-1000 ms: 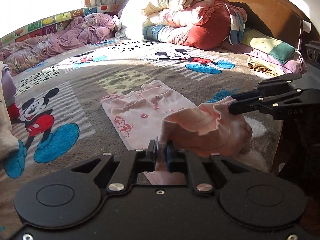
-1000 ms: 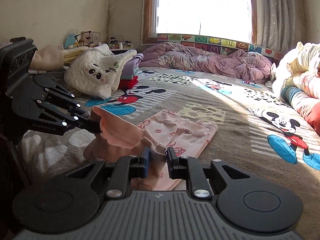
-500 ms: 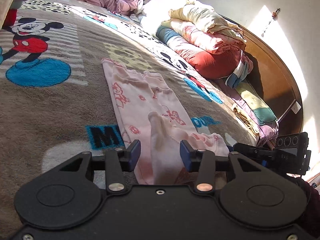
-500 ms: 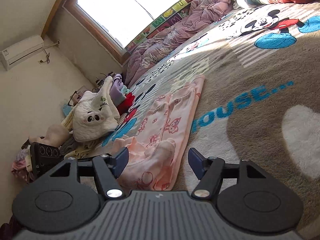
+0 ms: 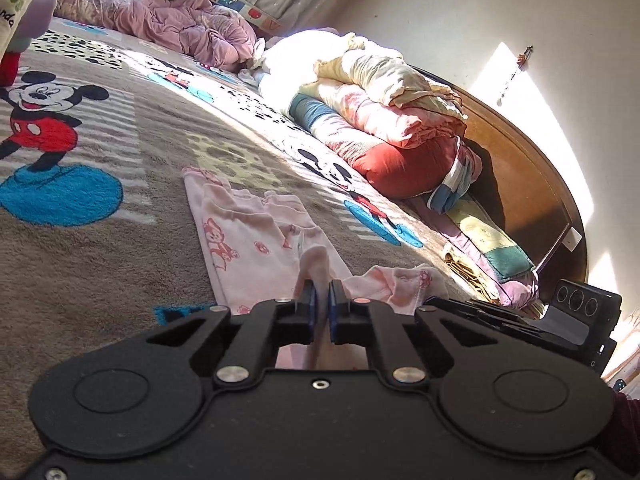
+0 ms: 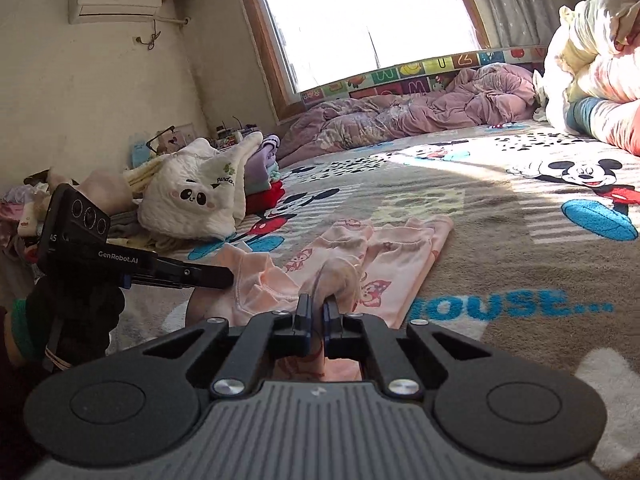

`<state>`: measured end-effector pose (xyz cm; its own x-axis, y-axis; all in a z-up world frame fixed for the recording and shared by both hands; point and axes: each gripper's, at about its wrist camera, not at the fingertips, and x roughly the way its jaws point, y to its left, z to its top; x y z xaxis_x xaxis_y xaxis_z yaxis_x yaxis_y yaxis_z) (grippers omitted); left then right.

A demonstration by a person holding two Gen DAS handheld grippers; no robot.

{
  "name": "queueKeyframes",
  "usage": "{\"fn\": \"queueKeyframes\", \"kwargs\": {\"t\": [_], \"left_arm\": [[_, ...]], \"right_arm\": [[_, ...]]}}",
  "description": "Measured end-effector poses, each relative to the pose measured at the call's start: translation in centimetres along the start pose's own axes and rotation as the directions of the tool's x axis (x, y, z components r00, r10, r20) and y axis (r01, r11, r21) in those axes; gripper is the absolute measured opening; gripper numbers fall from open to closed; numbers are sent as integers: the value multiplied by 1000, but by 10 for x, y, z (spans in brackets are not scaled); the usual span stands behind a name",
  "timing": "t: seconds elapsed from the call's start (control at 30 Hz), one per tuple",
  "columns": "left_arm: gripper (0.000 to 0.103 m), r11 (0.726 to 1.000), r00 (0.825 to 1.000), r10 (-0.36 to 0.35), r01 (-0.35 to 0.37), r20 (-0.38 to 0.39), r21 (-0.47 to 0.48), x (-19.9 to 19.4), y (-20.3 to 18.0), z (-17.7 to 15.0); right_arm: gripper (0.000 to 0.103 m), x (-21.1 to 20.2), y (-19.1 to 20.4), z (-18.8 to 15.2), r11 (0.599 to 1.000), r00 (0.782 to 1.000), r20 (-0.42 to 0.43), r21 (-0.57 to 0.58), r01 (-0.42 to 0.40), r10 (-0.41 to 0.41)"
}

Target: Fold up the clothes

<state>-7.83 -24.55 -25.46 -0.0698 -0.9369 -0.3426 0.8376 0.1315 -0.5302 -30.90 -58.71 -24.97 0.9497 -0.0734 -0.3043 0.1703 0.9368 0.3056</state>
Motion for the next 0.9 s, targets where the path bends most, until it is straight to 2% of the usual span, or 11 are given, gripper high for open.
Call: {"fn": "queueKeyframes", "kwargs": {"t": [0.27, 0.43, 0.67, 0.9], "left_arm": [[2, 1000, 993, -18, 16, 113, 14, 9, 6, 37], [2, 1000, 988, -21, 20, 151, 7, 26, 20, 63], [2, 1000, 988, -3, 4, 153, -4, 62, 48, 88], [2, 999, 994, 42, -42, 100, 0, 92, 67, 93]], "right_arm": [[6, 26, -36, 38, 999, 996, 82, 35, -39, 36], [5, 51, -59, 59, 998, 994, 106, 44, -45, 40], [5, 85, -99, 84, 997, 992, 126, 69, -35, 26], [5, 123, -127, 86, 994, 998, 62, 111, -3, -4]]}}
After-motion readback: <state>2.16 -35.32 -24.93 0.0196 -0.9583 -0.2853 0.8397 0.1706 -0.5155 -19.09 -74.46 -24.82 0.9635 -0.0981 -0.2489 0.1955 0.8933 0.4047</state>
